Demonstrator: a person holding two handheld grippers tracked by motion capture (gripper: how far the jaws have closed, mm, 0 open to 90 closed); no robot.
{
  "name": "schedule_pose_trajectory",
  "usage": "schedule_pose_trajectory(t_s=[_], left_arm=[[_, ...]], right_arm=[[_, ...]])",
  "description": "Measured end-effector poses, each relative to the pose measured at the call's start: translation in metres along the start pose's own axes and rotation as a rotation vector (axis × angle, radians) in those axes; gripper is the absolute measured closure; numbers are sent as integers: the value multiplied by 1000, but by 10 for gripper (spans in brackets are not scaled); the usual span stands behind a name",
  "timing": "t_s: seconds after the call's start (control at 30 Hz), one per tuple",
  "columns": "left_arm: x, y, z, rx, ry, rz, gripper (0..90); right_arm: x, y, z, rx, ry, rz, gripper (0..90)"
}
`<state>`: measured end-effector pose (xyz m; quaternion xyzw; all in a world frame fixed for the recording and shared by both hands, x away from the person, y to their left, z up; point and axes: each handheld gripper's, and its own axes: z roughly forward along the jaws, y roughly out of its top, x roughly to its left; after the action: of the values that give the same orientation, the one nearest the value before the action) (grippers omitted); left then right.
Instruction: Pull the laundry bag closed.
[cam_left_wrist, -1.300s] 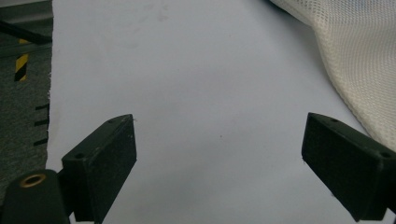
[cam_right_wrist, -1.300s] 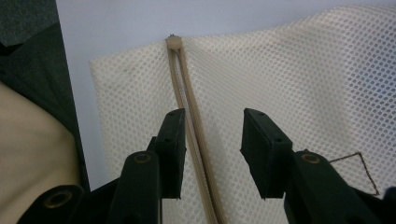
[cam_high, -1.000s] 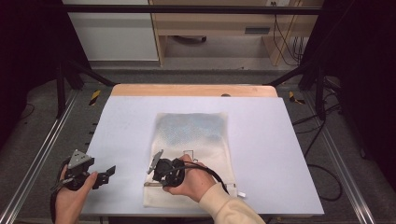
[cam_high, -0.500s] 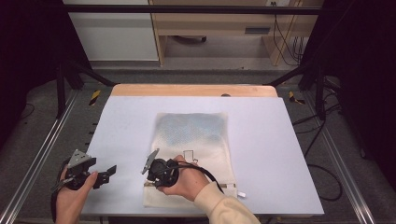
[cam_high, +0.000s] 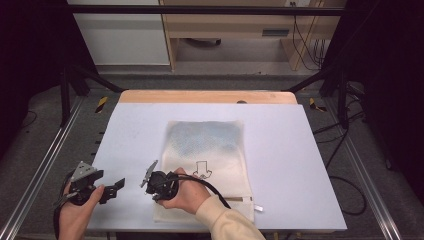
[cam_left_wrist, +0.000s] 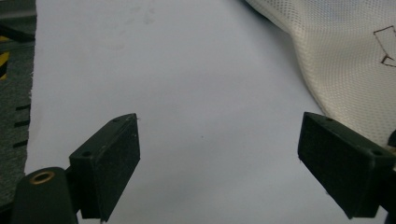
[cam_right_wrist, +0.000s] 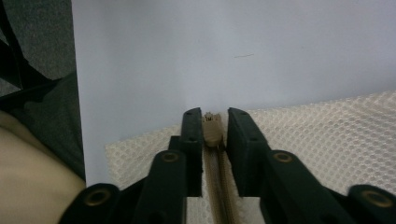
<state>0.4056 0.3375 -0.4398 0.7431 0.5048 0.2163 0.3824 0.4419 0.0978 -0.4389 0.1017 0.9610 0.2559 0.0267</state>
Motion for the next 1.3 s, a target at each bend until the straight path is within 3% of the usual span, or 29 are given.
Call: schedule_pose_trajectory(t_s=[0.1,0.2,0.23,0.33,0.4,0.47,0.6,0.67,0.7,0.77,0.83,1.03,1.1,1.3], left_arm=[[-4,0,-3,-5,-13,2,128],[-10,-2,-9,-8,-51,8,128],[-16,-4,-12,-14,-82,4,127],[-22,-8,-16,-19,-104,2,121],[-31,-13,-20,-22,-162,-9,115],[-38,-14,-21,-21,-189,-1,118],[-54,-15,-14,-7,-245,29,119],[-64,-15,-10,18,-278,71,126],[-64,-15,-10,18,-278,71,128],[-74,-15,-1,25,-333,56,145],[-80,-15,6,47,-333,86,175],[-85,-14,19,82,-342,96,281],[-82,-13,26,89,-380,62,324],[-82,-14,32,102,-425,49,420]], right_arm=[[-2,1,1,-10,18,7,817],[-3,0,-4,-33,27,8,819],[-3,0,-6,-39,26,7,819],[-2,0,-10,-46,29,3,819],[-2,-1,-14,-58,41,8,819],[-2,-2,-16,-66,42,1,819],[-3,-3,-21,-86,40,-2,819],[-3,-4,-22,-94,40,-4,819],[-3,-4,-22,-94,40,-4,819],[-4,-4,-24,-104,36,-4,819],[-3,-4,-25,-113,34,-1,819],[-3,-6,-32,-137,31,4,819],[-4,-6,-34,-141,32,7,819],[-4,-7,-36,-145,32,2,819]])
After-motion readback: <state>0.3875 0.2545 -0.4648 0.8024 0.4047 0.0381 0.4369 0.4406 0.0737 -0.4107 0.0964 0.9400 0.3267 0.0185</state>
